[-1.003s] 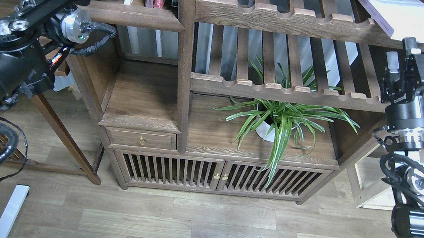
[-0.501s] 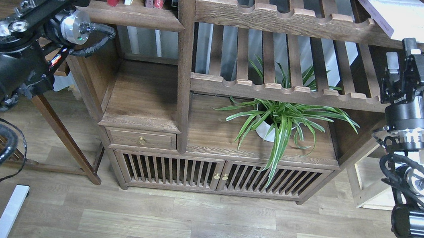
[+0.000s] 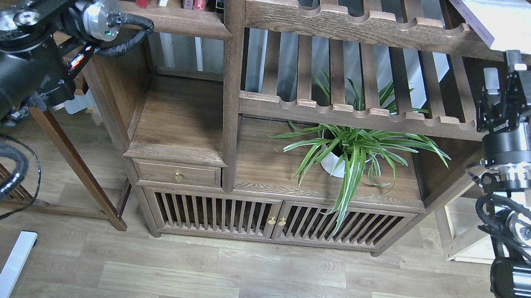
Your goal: Organize books on shelf
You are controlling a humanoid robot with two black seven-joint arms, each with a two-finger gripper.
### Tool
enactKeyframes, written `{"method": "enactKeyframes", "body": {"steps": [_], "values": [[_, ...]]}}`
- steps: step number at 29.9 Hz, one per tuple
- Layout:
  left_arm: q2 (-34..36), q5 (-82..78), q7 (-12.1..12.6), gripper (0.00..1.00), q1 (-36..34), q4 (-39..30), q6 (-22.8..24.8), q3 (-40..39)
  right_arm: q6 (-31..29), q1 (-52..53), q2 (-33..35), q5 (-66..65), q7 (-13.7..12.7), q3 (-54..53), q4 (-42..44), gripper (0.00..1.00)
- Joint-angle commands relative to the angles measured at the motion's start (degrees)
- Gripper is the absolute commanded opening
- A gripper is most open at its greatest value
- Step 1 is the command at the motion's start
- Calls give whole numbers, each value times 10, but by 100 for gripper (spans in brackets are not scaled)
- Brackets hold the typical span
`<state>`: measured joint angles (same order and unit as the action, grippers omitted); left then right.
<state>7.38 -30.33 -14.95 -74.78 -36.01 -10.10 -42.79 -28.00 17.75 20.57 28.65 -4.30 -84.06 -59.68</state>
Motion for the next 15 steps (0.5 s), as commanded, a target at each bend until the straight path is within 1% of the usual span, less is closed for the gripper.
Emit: {"method": "enactKeyframes", "body": {"steps": [1,10,15], "values": [[0,0,0,31,-6,-4,0,-4,0,0,0,0,0,0,0,66],[1,0,-1,31,-41,-5,-2,-9,0,0,1,0,0,-1,0,66],[7,0,-2,31,-48,-23,-5,-31,0,1,7,0,0,-1,0,66]]}}
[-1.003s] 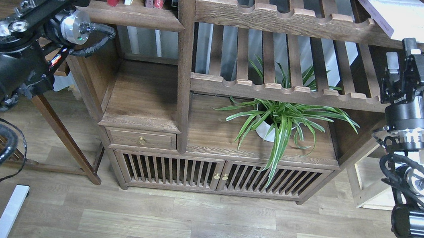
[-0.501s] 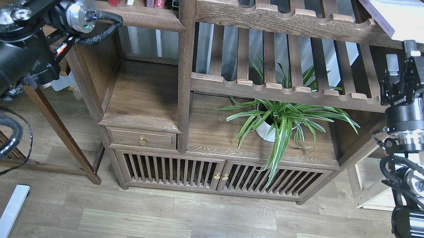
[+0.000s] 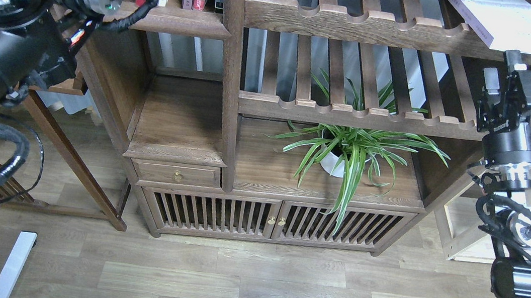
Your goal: Organize books on shelf
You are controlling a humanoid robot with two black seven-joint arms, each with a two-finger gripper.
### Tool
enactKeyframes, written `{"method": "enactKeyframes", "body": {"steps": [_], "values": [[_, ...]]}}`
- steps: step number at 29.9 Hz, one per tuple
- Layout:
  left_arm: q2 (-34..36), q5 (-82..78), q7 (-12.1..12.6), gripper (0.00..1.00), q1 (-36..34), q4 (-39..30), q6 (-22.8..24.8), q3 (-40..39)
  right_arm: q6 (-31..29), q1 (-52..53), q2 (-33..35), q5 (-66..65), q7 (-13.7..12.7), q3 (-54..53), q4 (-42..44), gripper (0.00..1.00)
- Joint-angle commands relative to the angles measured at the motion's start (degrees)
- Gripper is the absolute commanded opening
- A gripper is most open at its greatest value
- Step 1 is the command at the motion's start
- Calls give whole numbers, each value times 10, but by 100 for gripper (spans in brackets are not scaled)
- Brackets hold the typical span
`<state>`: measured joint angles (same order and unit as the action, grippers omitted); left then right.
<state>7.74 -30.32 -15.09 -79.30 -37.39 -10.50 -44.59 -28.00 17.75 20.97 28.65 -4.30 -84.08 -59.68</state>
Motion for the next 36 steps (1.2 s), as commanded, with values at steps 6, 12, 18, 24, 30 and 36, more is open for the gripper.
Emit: {"method": "enactKeyframes", "body": {"steps": [6,12,18,24,30,36], "values": [[17,0,0,31,-1,-32,-4,-23,0,1,3,0,0,1,0,67],[21,0,-10,31,8,-77,-5,-51,0,1,5,-1,0,0,0,70],[21,3,-11,31,17,-124,-3,-73,0,2,0,-1,1,5,-1,79],[38,26,-10,31,54,-207,-3,-107,0,-4,1,-1,4,1,-1,80],[98,28,-4,31,142,-328,0,-139,0,-9,1,-1,5,-4,-3,82],[102,33,-3,31,221,-427,19,-206,0,-10,0,-1,6,-13,-3,84]]}}
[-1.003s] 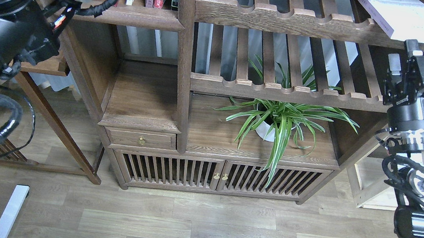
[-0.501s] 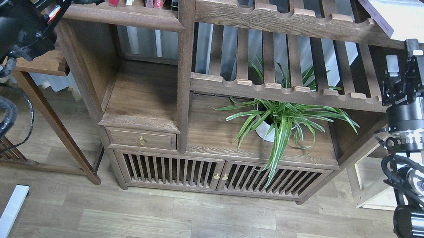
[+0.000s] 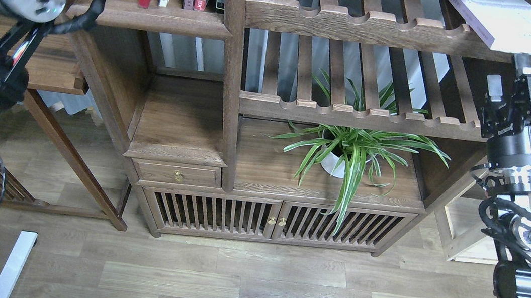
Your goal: Organize books on shelf
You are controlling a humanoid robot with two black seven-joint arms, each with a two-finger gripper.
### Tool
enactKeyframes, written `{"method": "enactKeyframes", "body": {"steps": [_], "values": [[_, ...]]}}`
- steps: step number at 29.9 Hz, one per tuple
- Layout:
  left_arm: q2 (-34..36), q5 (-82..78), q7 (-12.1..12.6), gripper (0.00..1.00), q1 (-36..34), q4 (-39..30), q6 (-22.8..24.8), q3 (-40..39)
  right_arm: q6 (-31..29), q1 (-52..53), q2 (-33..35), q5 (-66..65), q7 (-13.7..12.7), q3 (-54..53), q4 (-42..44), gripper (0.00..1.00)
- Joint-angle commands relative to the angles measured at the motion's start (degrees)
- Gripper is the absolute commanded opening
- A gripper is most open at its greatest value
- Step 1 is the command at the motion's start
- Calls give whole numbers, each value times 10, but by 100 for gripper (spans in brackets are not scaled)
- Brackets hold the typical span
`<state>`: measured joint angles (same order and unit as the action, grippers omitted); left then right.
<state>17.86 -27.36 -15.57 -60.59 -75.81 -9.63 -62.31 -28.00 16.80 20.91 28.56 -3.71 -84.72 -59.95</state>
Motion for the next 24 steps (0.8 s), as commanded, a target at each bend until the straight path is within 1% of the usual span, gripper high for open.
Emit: {"method": "enactKeyframes", "body": {"steps": [1,5,7,8,12,15,17,18,19,22,24], "values": [[1,11,2,31,43,-55,21,-40,0,0,-1,0,0,-12,-1,84],[2,51,11,31,71,-80,77,-66,0,-2,-1,-1,1,-20,-5,85],[2,74,12,31,79,-84,121,-69,0,-2,-1,-1,1,-26,-10,86],[2,87,12,31,83,-84,144,-69,0,-2,0,-1,1,-26,-10,86],[-3,165,16,31,97,-84,266,-64,0,-20,1,-3,0,-24,-10,86],[-4,204,26,31,101,-84,332,-62,0,-27,2,-6,0,-19,-10,86],[-5,228,32,31,109,-84,362,-60,0,-27,2,-7,0,-18,-10,86],[-5,243,39,31,115,-84,376,-59,0,-27,2,-7,0,-17,-10,86],[-6,255,48,31,119,-84,376,-59,0,-27,2,-7,0,-17,-10,86],[-6,294,85,34,136,-82,376,-59,0,-26,3,-8,-1,-15,-10,86],[-6,317,112,34,159,-83,376,-59,0,-22,3,-12,-1,-15,-10,86]]}}
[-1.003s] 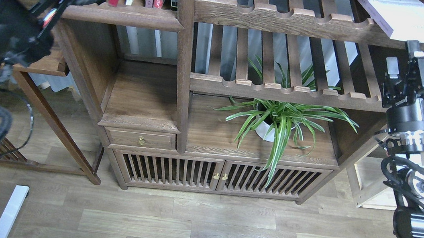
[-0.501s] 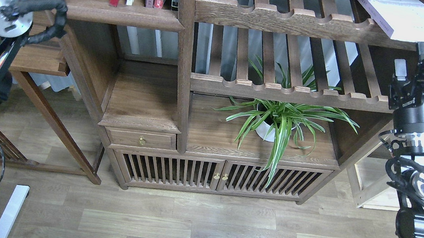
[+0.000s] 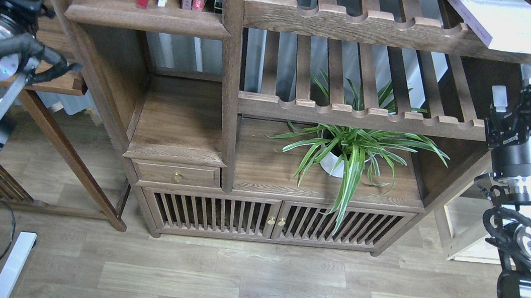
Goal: Organize books on shelf
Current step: 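Lower the left arm back toward the shelf front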
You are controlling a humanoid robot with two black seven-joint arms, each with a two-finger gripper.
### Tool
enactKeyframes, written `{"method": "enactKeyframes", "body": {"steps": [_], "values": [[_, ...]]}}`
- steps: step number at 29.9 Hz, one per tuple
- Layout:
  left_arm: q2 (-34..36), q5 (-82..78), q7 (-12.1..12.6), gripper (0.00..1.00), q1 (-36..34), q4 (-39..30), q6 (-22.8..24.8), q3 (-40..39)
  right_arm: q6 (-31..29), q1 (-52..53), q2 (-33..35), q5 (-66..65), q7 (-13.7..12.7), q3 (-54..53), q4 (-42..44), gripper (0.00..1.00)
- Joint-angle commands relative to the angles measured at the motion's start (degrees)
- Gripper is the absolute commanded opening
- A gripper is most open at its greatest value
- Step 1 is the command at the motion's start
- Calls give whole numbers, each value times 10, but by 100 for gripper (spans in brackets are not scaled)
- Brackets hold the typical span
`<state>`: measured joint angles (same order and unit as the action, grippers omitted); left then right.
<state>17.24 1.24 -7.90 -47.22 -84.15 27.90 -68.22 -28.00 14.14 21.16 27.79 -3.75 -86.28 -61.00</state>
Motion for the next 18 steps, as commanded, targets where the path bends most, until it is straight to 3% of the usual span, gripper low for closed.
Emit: {"method": "enactKeyframes", "body": {"steps": [1,3,13,18], "values": [[0,38,45,34,36,0,1,0,0,6,-1,-9,0,1,0,86],[-5,49,57,34,48,1,1,0,0,11,-2,-14,0,1,0,86],[-143,59,62,34,70,4,1,21,51,49,3,-16,0,1,0,86],[-150,53,62,39,96,4,1,78,77,52,6,-24,0,1,0,86]]}}
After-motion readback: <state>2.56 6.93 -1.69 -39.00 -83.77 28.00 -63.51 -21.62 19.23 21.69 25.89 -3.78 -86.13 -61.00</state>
